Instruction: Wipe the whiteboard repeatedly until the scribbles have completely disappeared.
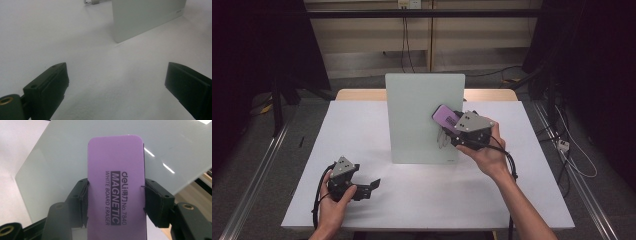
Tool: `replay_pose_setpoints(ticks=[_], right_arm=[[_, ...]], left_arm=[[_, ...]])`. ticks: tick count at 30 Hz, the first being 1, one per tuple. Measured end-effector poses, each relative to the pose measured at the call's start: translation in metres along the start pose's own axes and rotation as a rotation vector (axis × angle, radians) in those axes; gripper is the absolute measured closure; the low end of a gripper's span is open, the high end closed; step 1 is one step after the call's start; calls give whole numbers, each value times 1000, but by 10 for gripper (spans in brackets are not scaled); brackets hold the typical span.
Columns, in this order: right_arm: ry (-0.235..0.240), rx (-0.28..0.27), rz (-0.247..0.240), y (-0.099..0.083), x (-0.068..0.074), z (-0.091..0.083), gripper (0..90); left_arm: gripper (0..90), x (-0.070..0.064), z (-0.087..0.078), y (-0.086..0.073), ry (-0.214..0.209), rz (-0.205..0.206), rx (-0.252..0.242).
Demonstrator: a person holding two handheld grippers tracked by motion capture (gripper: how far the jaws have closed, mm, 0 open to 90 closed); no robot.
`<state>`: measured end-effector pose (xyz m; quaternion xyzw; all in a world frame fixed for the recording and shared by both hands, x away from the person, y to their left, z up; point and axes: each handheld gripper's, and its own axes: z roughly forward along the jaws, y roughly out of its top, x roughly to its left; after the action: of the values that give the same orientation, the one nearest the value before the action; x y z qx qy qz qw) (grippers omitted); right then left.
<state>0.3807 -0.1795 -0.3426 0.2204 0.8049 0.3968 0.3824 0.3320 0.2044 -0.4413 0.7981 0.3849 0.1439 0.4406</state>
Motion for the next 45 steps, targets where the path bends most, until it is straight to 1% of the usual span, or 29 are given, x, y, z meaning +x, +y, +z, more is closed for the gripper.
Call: replay_pose_setpoints(ticks=[1, 3, 7, 9, 12, 15, 18, 24, 27, 31, 32, 33, 35, 37, 39, 40, 42, 43, 45], right_arm=[[7, 4, 3, -1, 2, 1, 423], [22, 11, -17, -3, 7, 3, 423], [49, 24, -19, -5, 14, 7, 423], [55, 31, -25, -4, 15, 8, 423], [64, 27, -11, -4, 12, 8, 422], [50, 17, -2, -1, 10, 7, 423], [32, 5, 9, 4, 6, 6, 423], [-13, -9, 7, 17, -7, 3, 422], [-35, -20, 14, 21, -14, 0, 422], [-80, -41, 47, 25, -25, -5, 422], [-84, -42, 52, 26, -27, -6, 422], [-91, -43, 51, 26, -28, -7, 422], [-108, -46, 51, 28, -31, -8, 422], [-127, -58, 64, 30, -35, -10, 422], [-127, -63, 72, 30, -36, -10, 422], [-131, -58, 64, 30, -36, -10, 422], [-115, -43, 50, 30, -33, -9, 423], [-114, -37, 41, 29, -31, -8, 422], [-98, -35, 44, 27, -27, -6, 422]], left_arm=[[50, 0, 0, 0, -2, -1, -3], [50, 0, 0, 0, -3, 0, -3], [50, 0, 0, 0, -4, -1, -2], [50, 0, 0, 0, -4, 0, -2], [50, 0, 0, 0, -6, 1, -1], [50, 0, 1, 0, -6, -8, -3], [50, 1, 0, 0, -6, 1, 1], [50, 1, -1, 0, -6, -1, 8], [50, 2, 0, 0, -7, -3, 8], [50, 1, 0, 0, -8, -3, 9], [50, 1, 1, -1, -13, -13, 1], [50, 1, 1, -1, -13, -6, 9], [50, 1, 1, -1, -15, -5, 9], [50, 1, 1, 0, -13, -3, 13], [50, 1, 1, -1, -14, -4, 10], [50, 1, 2, -1, -14, -4, 9], [50, 1, 2, -1, -14, -5, 11], [50, 1, 2, -1, -13, -5, 11], [50, 1, 1, 0, -13, -2, 15]])
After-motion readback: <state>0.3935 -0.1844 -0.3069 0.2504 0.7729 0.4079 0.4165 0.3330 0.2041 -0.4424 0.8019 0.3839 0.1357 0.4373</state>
